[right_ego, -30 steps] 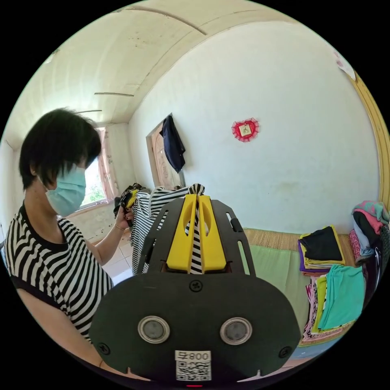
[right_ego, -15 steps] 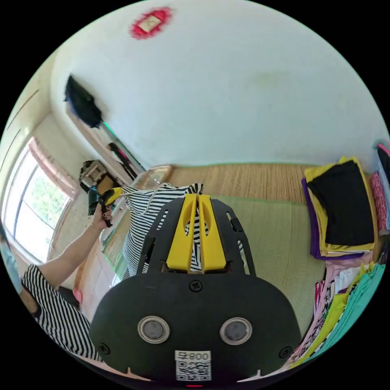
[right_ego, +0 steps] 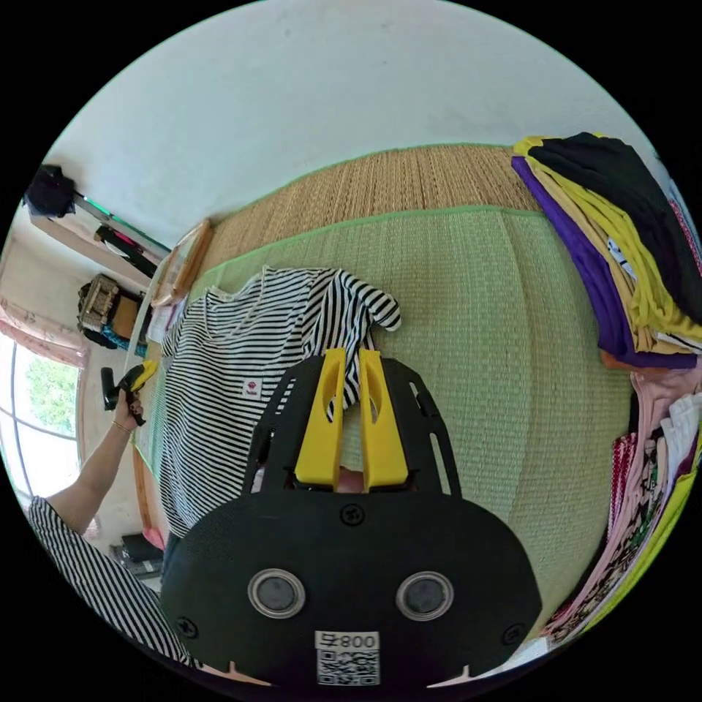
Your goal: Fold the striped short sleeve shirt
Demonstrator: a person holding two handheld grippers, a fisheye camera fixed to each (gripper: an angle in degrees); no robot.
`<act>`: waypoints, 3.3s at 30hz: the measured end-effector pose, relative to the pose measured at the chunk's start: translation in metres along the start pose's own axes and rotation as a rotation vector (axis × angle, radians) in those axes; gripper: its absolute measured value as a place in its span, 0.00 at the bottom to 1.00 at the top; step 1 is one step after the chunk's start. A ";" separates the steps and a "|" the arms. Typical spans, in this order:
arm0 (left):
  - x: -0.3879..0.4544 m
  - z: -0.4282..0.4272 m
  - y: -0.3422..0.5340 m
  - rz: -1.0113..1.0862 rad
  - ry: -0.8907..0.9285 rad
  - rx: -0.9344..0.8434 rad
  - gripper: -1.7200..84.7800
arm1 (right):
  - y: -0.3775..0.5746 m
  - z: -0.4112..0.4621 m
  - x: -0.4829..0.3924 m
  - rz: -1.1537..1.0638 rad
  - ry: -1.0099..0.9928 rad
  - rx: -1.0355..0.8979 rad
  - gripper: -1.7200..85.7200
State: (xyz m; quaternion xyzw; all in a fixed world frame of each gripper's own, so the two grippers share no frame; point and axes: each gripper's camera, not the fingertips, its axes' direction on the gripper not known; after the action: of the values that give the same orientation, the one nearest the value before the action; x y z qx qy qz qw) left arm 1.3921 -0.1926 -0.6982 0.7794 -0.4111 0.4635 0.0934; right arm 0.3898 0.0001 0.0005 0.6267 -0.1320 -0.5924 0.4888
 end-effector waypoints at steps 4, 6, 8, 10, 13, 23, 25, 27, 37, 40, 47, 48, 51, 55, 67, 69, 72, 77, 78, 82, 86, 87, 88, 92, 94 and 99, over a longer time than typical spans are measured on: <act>0.011 0.039 -0.016 -0.004 -0.123 -0.051 0.12 | -0.019 0.043 -0.030 -0.032 0.174 -0.082 0.04; 0.020 0.058 -0.024 0.002 -0.170 -0.073 0.11 | -0.026 0.058 -0.036 -0.019 0.203 -0.107 0.03; 0.029 0.077 -0.031 0.010 -0.188 -0.109 0.08 | -0.031 0.068 -0.043 0.008 0.204 -0.088 0.02; 0.044 0.094 -0.035 0.031 -0.277 -0.130 0.05 | -0.035 0.070 -0.046 0.031 0.187 -0.084 0.02; 0.060 0.094 -0.032 0.045 -0.290 -0.072 0.04 | -0.028 0.060 -0.050 0.097 0.201 -0.033 0.01; 0.071 0.104 -0.012 -0.002 -0.222 -0.011 0.10 | 0.014 0.045 -0.044 0.270 0.037 0.094 0.03; 0.074 0.107 -0.027 -0.007 -0.196 0.023 0.11 | -0.001 0.044 -0.052 0.253 0.052 0.109 0.04; 0.077 0.115 -0.043 -0.003 -0.208 0.020 0.12 | -0.022 0.047 -0.063 0.216 0.066 0.114 0.06; 0.098 0.186 -0.113 -0.028 -0.300 -0.067 0.07 | -0.149 0.095 -0.127 0.048 0.224 0.052 0.12; 0.108 0.190 -0.119 -0.020 -0.303 -0.070 0.05 | -0.167 0.116 -0.129 0.066 0.284 -0.038 0.06; 0.126 0.164 -0.135 -0.030 -0.283 0.050 0.04 | -0.196 0.072 -0.138 0.044 0.298 0.003 0.03; 0.127 0.162 -0.138 -0.039 -0.285 0.055 0.05 | -0.199 0.069 -0.138 0.047 0.289 0.003 0.03; 0.129 0.169 -0.141 -0.059 -0.304 0.027 0.08 | -0.210 0.073 -0.138 0.061 0.301 -0.075 0.05; 0.140 0.168 -0.128 -0.063 -0.291 0.058 0.09 | -0.196 0.067 -0.138 0.117 0.279 -0.050 0.07; 0.182 0.199 -0.103 0.031 -0.281 -0.080 0.07 | -0.101 0.097 -0.198 0.022 0.245 -0.105 0.03; 0.185 0.198 -0.104 0.024 -0.257 -0.081 0.07 | -0.088 0.094 -0.198 0.042 0.219 -0.108 0.02; 0.194 0.193 -0.107 0.023 -0.254 -0.071 0.07 | -0.069 0.085 -0.201 0.081 0.216 -0.085 0.02; 0.233 0.181 -0.116 0.095 -0.214 0.030 0.07 | -0.068 0.054 -0.227 0.112 0.193 0.091 0.02; 0.247 0.180 -0.121 0.131 -0.204 0.058 0.07 | -0.071 0.052 -0.234 0.100 0.189 0.112 0.02; 0.286 0.210 -0.155 0.239 -0.116 0.015 0.06 | -0.116 0.073 -0.287 -0.053 0.138 0.144 0.02; 0.312 0.255 -0.193 0.275 -0.139 -0.066 0.05 | -0.175 0.128 -0.322 -0.104 0.202 0.059 0.02; 0.319 0.268 -0.206 0.289 -0.159 -0.080 0.05 | -0.182 0.134 -0.326 -0.108 0.218 0.058 0.01; 0.326 0.279 -0.217 0.301 -0.196 -0.091 0.04 | -0.195 0.146 -0.334 -0.110 0.250 0.054 0.01; 0.336 0.310 -0.241 0.308 -0.292 -0.130 0.03 | -0.223 0.195 -0.350 -0.144 0.307 -0.057 0.01; 0.341 0.313 -0.252 0.300 -0.244 -0.114 0.03 | -0.222 0.197 -0.359 -0.178 0.328 0.004 0.01; 0.350 0.314 -0.275 0.235 -0.200 -0.113 0.02 | -0.236 0.200 -0.365 -0.161 0.290 -0.017 0.02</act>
State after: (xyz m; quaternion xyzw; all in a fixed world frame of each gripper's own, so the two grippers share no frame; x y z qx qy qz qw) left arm 1.8764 -0.3750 -0.5273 0.7618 -0.5319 0.3675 0.0409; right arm 0.0215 0.2950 0.0791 0.7099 -0.0046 -0.5341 0.4591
